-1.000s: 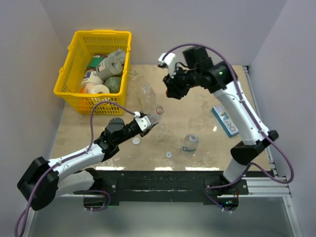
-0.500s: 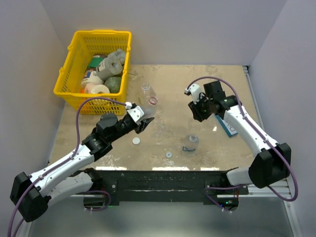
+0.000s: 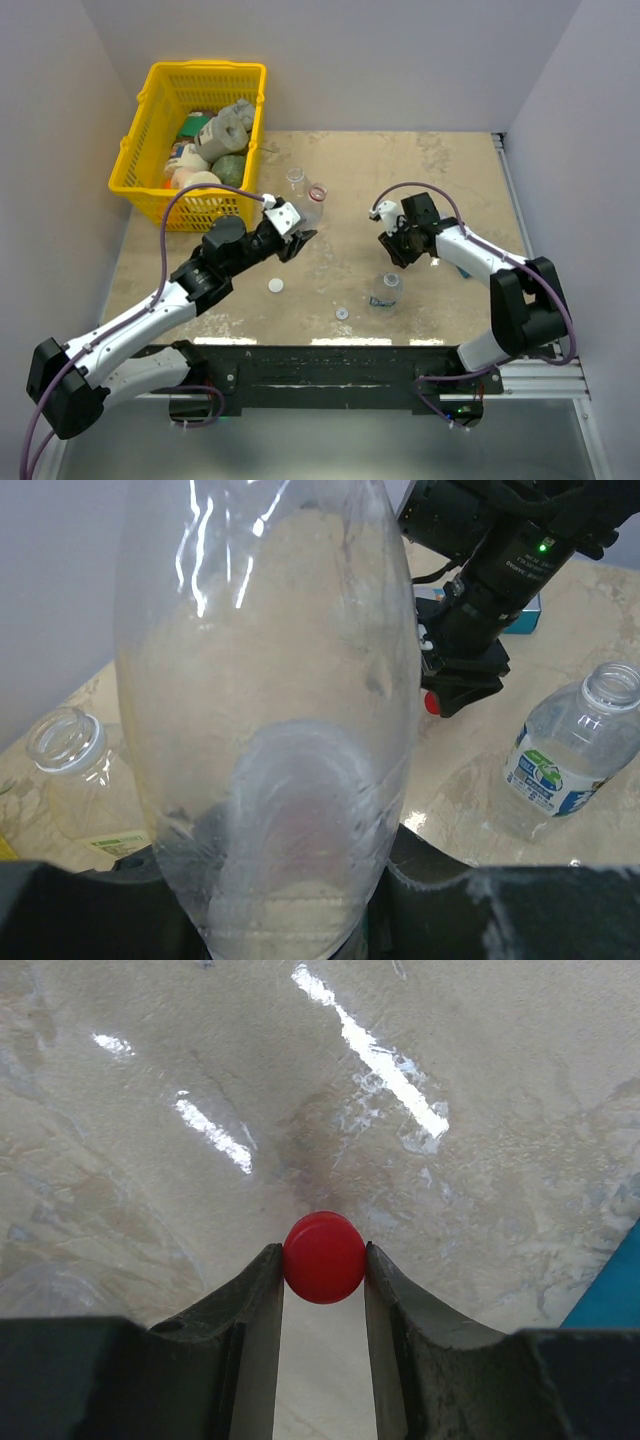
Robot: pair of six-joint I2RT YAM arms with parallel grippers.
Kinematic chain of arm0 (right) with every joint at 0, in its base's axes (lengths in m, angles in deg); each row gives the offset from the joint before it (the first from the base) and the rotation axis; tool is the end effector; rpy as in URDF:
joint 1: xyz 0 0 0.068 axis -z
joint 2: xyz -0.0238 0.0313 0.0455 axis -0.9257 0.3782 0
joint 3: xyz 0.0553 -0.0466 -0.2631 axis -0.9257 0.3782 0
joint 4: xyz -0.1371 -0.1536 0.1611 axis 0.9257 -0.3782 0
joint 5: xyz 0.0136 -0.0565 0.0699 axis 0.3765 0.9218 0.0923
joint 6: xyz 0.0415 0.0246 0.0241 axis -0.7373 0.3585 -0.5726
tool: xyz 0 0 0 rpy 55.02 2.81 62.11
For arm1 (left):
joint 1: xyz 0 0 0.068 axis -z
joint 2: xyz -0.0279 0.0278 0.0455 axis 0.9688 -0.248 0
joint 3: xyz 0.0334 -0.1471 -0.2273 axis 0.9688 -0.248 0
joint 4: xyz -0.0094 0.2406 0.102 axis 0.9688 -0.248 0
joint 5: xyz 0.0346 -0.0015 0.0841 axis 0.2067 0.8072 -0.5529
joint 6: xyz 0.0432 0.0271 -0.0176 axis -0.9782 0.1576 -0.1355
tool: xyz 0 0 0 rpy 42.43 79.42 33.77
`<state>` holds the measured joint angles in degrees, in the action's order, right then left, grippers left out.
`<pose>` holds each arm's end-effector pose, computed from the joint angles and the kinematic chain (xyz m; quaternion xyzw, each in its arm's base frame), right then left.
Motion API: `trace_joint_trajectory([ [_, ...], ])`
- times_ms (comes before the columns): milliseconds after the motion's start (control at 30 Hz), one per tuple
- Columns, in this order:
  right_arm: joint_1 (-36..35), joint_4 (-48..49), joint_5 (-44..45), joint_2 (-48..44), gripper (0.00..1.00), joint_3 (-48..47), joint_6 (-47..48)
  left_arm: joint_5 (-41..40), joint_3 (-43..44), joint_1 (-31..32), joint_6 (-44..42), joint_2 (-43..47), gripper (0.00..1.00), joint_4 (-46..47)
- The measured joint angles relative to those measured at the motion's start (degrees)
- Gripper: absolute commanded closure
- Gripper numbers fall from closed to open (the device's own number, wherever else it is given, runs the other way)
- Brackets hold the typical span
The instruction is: Screw on the bottle caps
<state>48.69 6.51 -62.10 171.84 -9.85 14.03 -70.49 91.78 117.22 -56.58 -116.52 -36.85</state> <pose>0.2757 0.1000 0.1891 -0.3685 0.8914 0.0498 0.2591 0.1734 -0.1623 0.3214 0.3607 0.6435 -0.2583 0.6237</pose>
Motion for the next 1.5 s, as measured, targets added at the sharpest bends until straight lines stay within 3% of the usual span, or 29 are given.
trace_joint_trajectory([
  [33,0.0,0.5,0.2,0.3,0.89,0.2,0.2,0.0,0.3,0.0,0.0,-0.2,1.0,-0.3],
  [67,0.1,1.0,0.3,0.8,0.79,0.2,0.5,0.0,0.7,-0.1,0.0,-0.4,1.0,-0.6],
  [167,0.2,3.2,0.7,2.0,0.66,0.2,1.8,0.0,2.1,-0.3,-0.3,-1.0,1.0,-1.3],
  [400,1.5,5.5,2.0,5.6,0.57,1.0,4.0,0.0,4.7,-0.7,-0.5,-3.5,1.0,-2.0],
  [467,2.0,6.1,2.1,5.5,0.41,1.1,4.2,0.0,5.4,-0.8,-0.7,-4.2,1.0,-2.2],
  [500,2.2,6.2,2.0,5.5,0.39,1.1,4.4,0.0,5.7,-0.8,-0.9,-4.5,1.0,-2.4],
  [900,2.7,0.2,1.0,4.5,0.4,-1.2,13.9,0.3,7.7,-1.1,-0.9,-6.8,1.0,-4.1],
  [1500,2.7,-13.2,-0.4,15.7,0.46,-14.3,25.7,1.9,7.7,-1.1,-0.9,-7.1,1.0,-4.5],
])
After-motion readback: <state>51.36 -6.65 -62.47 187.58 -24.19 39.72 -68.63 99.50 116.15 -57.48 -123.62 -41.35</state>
